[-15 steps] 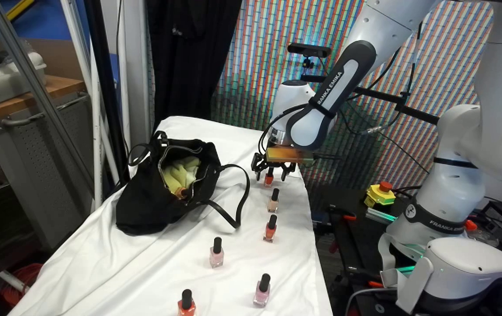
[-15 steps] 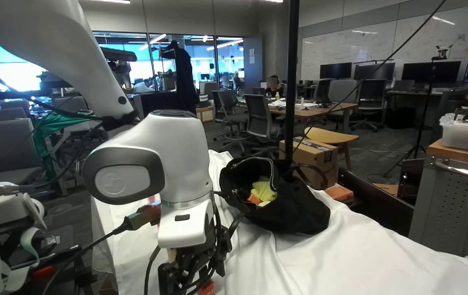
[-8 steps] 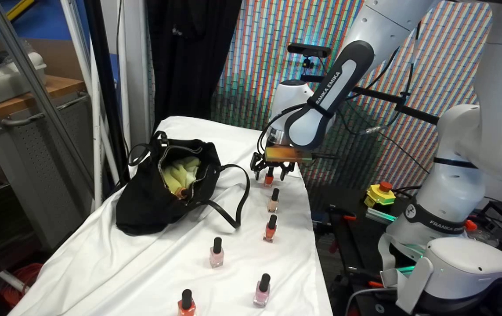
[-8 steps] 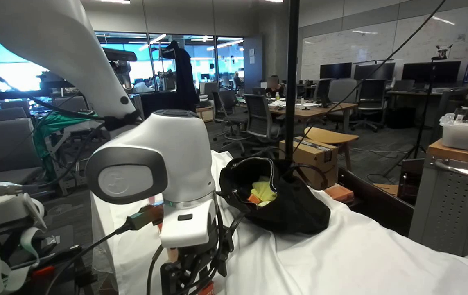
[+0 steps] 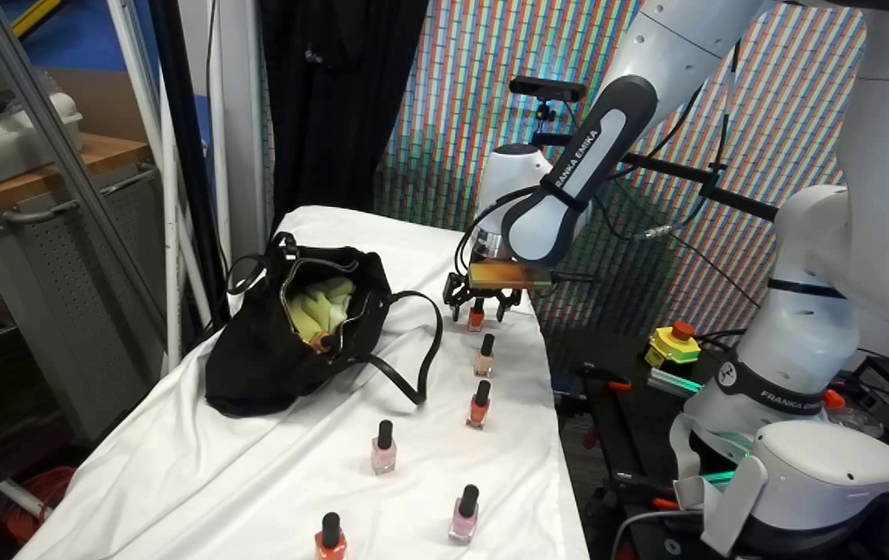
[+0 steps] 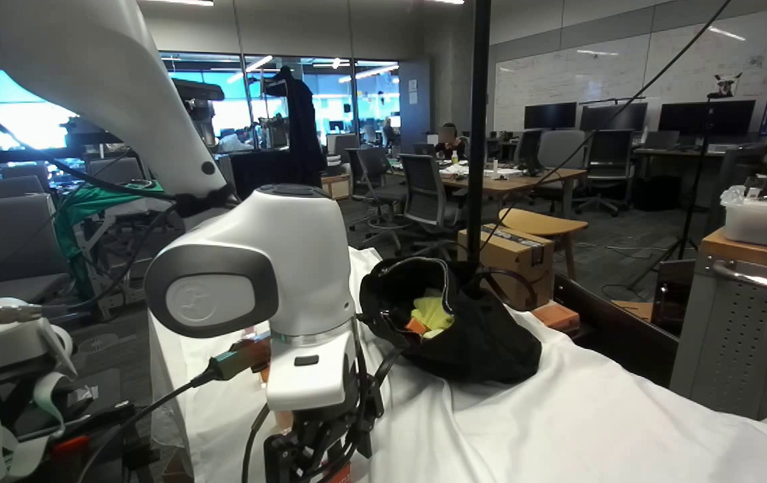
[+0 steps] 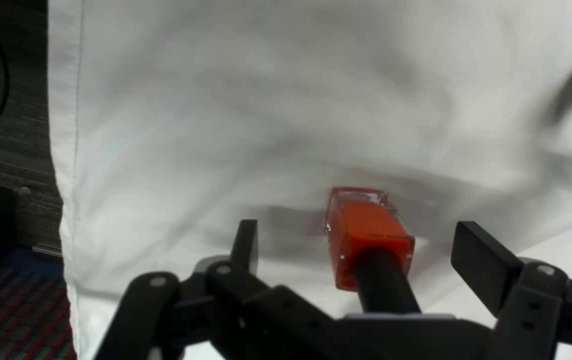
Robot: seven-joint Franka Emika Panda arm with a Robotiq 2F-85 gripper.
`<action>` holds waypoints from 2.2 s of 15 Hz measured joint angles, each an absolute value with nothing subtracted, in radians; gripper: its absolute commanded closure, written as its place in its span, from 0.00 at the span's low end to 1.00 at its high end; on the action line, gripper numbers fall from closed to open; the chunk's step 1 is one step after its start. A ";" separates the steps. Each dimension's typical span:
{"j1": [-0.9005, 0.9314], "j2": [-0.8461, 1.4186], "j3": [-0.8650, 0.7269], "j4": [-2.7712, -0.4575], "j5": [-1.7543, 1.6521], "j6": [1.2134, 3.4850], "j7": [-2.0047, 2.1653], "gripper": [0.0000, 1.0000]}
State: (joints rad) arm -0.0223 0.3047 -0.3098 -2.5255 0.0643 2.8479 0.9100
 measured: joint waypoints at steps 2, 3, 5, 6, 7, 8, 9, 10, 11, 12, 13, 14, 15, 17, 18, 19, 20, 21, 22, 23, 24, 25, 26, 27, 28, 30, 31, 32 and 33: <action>-0.024 0.305 -0.308 -2.524 0.066 2.846 0.906 0.00; -0.025 0.305 -0.308 -2.524 0.066 2.844 0.905 0.06; -0.025 0.305 -0.308 -2.522 0.066 2.841 0.903 0.33; -0.025 0.305 -0.308 -2.522 0.066 2.840 0.902 0.40; -0.025 0.305 -0.308 -2.522 0.066 2.839 0.901 0.46; -0.025 0.305 -0.308 -2.521 0.066 2.837 0.900 0.54; -0.026 0.305 -0.308 -2.521 0.066 2.836 0.900 0.60; -0.026 0.305 -0.308 -2.521 0.066 2.836 0.900 0.66; -0.026 0.305 -0.308 -2.521 0.066 2.836 0.900 0.73; -0.026 0.305 -0.308 -2.521 0.066 2.836 0.900 0.79; -0.026 0.305 -0.308 -2.521 0.066 2.835 0.900 0.85; -0.027 0.306 -0.308 -2.520 0.066 2.835 0.900 0.85; -0.027 0.306 -0.308 -2.520 0.066 2.834 0.900 0.85; -0.027 0.306 -0.308 -2.519 0.066 2.833 0.900 0.85; -0.027 0.306 -0.308 -2.518 0.066 2.830 0.899 0.85; -0.027 0.306 -0.308 -2.517 0.065 2.825 0.897 0.85; -0.027 0.305 -0.308 -2.513 0.062 2.812 0.889 0.85; -0.025 0.303 -0.308 -2.509 0.054 2.794 0.877 0.85; -0.022 0.298 -0.308 -2.505 0.038 2.775 0.866 0.85; -0.013 0.288 -0.313 -2.501 0.005 2.754 0.864 0.85; 0.000 0.273 -0.323 -2.496 -0.040 2.731 0.867 0.85; 0.016 0.254 -0.335 -2.491 -0.092 2.705 0.876 0.85; 0.032 0.230 -0.344 -2.484 -0.153 2.678 0.895 0.85; 0.044 0.205 -0.348 -2.476 -0.213 2.648 0.916 0.85; 0.052 0.178 -0.348 -2.466 -0.271 2.620 0.938 0.85; 0.059 0.127 -0.333 -2.444 -0.372 2.570 0.976 0.85; 0.060 0.106 -0.318 -2.432 -0.411 2.552 0.991 0.85; 0.059 0.087 -0.297 -2.419 -0.440 2.539 1.001 0.85; 0.059 0.074 -0.275 -2.405 -0.462 2.532 1.009 0.85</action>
State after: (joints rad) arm 0.0586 0.0742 -0.2751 -2.4051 -0.4625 2.5324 1.0095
